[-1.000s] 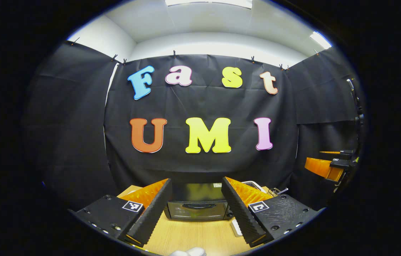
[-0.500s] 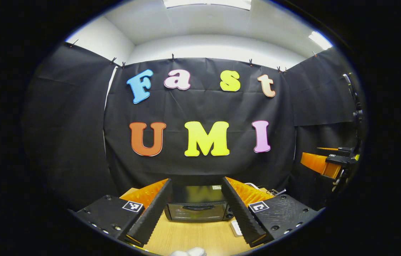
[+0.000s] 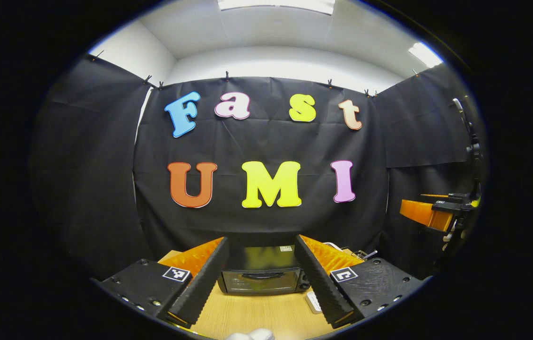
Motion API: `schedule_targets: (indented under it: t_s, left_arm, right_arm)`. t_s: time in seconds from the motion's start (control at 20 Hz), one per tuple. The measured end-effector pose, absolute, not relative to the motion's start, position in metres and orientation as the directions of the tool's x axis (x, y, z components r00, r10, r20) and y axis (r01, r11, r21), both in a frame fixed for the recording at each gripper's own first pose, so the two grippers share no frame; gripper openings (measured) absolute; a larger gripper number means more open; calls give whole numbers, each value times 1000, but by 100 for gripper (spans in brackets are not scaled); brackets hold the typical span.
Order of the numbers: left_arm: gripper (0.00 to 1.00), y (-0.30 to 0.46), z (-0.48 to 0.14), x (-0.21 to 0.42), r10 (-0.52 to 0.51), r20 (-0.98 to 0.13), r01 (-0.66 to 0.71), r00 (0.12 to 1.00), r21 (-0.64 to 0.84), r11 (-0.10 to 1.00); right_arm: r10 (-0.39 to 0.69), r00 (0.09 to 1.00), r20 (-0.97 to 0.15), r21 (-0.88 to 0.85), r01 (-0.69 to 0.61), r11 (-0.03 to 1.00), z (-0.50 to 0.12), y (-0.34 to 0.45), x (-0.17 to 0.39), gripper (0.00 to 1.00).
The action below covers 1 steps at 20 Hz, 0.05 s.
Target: Open the electric oven with the left hand, put the food in, and close the electric oven.
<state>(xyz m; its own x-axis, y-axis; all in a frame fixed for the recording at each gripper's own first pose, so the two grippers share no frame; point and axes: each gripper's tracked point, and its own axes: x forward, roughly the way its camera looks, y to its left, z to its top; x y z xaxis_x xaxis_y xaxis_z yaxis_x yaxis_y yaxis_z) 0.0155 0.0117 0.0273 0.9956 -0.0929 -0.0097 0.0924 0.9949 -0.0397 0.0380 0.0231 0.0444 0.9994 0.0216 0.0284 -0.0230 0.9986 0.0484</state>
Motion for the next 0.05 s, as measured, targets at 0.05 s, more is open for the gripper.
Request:
schedule_targets:
  t_s: [0.05]
  left_arm:
    - [82, 13, 27, 16, -97, -9, 97, 995, -40, 994]
  right_arm:
    - [17, 999, 29, 45, -18, 999, 45, 24, 38, 100]
